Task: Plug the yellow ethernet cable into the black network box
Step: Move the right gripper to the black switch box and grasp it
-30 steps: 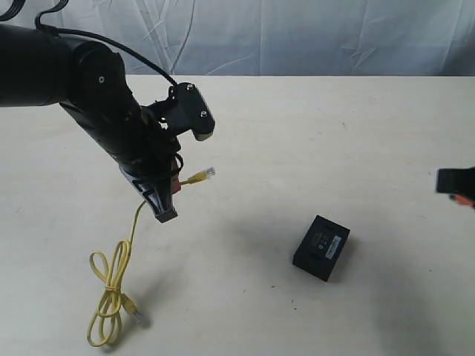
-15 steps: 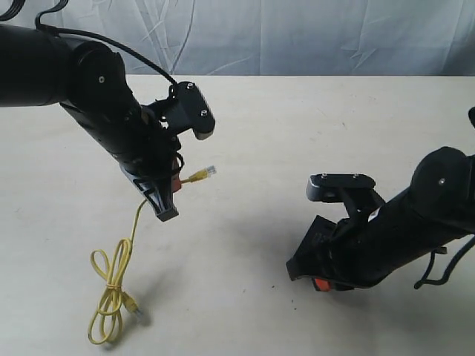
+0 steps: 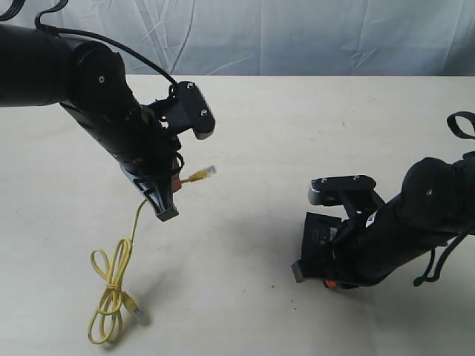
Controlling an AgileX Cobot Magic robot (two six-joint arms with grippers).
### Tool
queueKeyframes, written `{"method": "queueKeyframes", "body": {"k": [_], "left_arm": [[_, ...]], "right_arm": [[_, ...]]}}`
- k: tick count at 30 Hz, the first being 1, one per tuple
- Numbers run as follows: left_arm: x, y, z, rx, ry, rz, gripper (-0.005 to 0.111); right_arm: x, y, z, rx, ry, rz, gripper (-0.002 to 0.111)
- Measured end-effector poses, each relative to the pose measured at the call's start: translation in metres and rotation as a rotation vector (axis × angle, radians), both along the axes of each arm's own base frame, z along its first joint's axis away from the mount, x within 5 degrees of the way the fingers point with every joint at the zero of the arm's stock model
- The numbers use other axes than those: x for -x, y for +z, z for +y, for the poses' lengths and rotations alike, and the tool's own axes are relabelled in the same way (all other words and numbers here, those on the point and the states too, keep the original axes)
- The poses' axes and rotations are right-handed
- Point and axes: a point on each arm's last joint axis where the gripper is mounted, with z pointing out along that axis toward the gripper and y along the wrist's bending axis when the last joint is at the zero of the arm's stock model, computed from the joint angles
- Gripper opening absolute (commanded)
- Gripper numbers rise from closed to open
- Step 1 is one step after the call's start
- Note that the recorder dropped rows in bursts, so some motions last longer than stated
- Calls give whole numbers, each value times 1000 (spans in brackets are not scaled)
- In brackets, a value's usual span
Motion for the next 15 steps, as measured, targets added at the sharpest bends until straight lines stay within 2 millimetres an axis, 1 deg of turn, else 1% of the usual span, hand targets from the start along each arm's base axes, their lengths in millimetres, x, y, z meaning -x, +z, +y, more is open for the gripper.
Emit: {"method": "queueKeyframes", "body": {"k": [10, 15], "left_arm": [[0, 0, 0, 0, 0, 0, 0], [0, 0, 0, 0, 0, 0, 0]], "right_arm": [[-3, -1, -4, 58, 72, -60, -1], [-7, 0, -4, 62, 77, -105, -1]]}}
